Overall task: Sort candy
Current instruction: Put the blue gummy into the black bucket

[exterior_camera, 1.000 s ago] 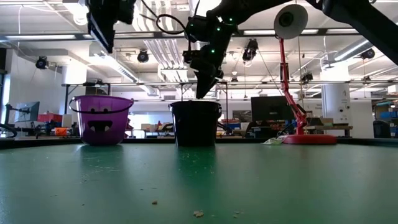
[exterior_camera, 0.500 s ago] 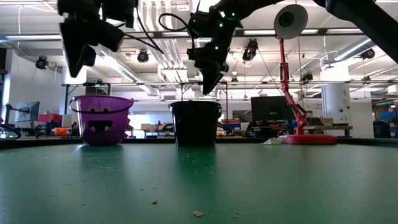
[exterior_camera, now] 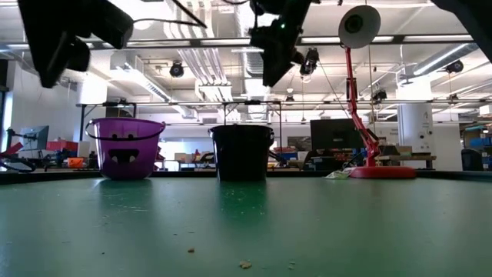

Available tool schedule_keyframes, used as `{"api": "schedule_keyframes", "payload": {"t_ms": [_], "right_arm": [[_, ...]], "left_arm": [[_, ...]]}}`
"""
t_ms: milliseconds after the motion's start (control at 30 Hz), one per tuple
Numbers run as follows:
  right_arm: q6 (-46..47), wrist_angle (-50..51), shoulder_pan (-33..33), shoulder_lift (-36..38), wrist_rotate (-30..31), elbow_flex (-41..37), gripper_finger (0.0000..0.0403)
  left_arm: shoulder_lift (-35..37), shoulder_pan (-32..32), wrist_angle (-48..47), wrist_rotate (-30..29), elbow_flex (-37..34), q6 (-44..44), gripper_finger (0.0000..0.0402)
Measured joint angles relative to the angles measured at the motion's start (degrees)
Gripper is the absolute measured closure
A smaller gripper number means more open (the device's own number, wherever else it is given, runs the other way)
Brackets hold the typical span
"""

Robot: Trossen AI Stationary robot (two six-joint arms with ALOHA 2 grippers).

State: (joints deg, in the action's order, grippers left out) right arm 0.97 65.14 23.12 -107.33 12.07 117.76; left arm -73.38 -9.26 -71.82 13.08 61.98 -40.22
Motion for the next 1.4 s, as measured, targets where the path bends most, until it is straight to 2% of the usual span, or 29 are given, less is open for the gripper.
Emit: {"api": "schedule_keyframes", "payload": {"t_ms": [133,333,500,633,767,1033,1267,1400], "right_arm": [[4.63,1.08,-0.38,2.49,-0.20,0.01,0.0268],[6.65,2.76,-1.09,5.06,-0.47,0.00,0.0268],[6.62,5.29,-1.26,6.08,-0.47,0.02,0.0268],[6.52,8.77,-1.26,6.17,-0.48,0.00,0.0268],[6.49,11.75,-1.36,6.17,-0.47,0.00,0.0268],[3.60,13.82,-1.46,6.15,-0.47,0.01,0.0268],[-1.73,15.25,-1.47,6.15,-0.45,0.00,0.0268],[-3.64,15.86,-1.47,6.15,-0.47,0.00,0.0268]], "left_arm": [[0.03,-6.78,3.09,-0.43,0.00,-13.91,0.0244],[-0.11,-16.63,8.06,-6.09,0.00,-33.83,0.0245],[-1.62,-23.72,10.90,-12.24,0.00,-45.45,0.0245],[-3.74,-27.41,11.41,-13.53,0.00,-54.23,0.0245],[-6.69,-30.05,13.55,-13.61,0.00,-60.93,0.0245],[-14.18,-31.98,23.94,-13.60,0.54,-73.77,0.0245],[-22.91,-32.86,22.74,-13.16,8.18,-77.86,0.0245],[-27.68,-33.32,16.36,-8.65,14.64,-79.23,0.0245]]}}
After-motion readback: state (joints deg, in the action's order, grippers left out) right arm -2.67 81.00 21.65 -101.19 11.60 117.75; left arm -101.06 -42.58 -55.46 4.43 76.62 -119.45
